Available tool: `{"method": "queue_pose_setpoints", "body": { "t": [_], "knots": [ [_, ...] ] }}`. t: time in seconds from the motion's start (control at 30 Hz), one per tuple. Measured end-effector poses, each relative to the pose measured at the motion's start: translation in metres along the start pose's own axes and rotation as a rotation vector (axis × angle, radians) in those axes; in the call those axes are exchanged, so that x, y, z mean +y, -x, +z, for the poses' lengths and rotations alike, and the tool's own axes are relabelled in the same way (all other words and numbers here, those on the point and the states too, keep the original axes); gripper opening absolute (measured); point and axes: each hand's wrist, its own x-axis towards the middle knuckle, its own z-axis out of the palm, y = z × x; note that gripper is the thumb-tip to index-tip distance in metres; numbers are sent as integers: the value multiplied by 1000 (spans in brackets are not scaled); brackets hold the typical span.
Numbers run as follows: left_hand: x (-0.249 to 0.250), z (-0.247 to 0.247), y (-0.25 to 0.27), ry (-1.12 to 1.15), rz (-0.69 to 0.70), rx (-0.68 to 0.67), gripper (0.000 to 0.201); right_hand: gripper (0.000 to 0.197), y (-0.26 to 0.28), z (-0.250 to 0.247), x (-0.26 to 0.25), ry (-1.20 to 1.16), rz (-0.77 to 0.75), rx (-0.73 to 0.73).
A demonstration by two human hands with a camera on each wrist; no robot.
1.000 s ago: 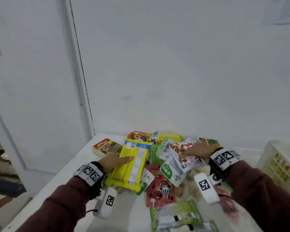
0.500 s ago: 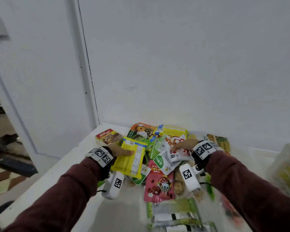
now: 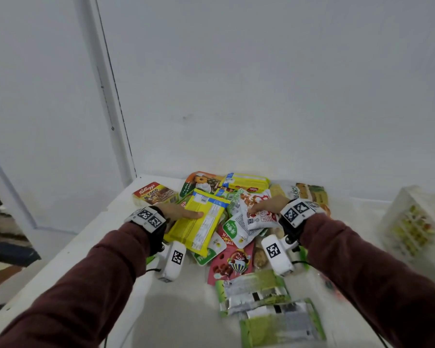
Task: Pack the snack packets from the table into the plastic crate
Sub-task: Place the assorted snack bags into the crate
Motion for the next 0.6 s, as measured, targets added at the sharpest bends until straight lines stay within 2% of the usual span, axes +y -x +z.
{"method": "queue_pose_setpoints", "body": {
  "t": [0.03,0.13,0.17,0.27,0.33,0.43,0.53,0.6],
  "knots": [
    [1,1,2,-35,14,11,86,78,2,1,1,-12,1,20],
    [3,1,2,-107,91,80,105,64,7,-3,3,-53,-12,40],
    [8,0,8,-130,125,104,105,58,11,-6,3,-76,-23,50],
    [26,-5,33,-165,202,173,78,28,19,-21,6,-153,-81,167],
    [39,-11,48,-62,275,214,66,39,24,-32,10,-239,-97,237],
    [57,-22,68,-14,390,276,21,39,43,-53,17,-349,-129,319],
    [71,-33,84,39,485,282,15,31,64,-75,28,-398,-147,362],
    [79,-36,91,82,534,262,14,36,76,-89,36,-408,-142,362]
  ]
}}
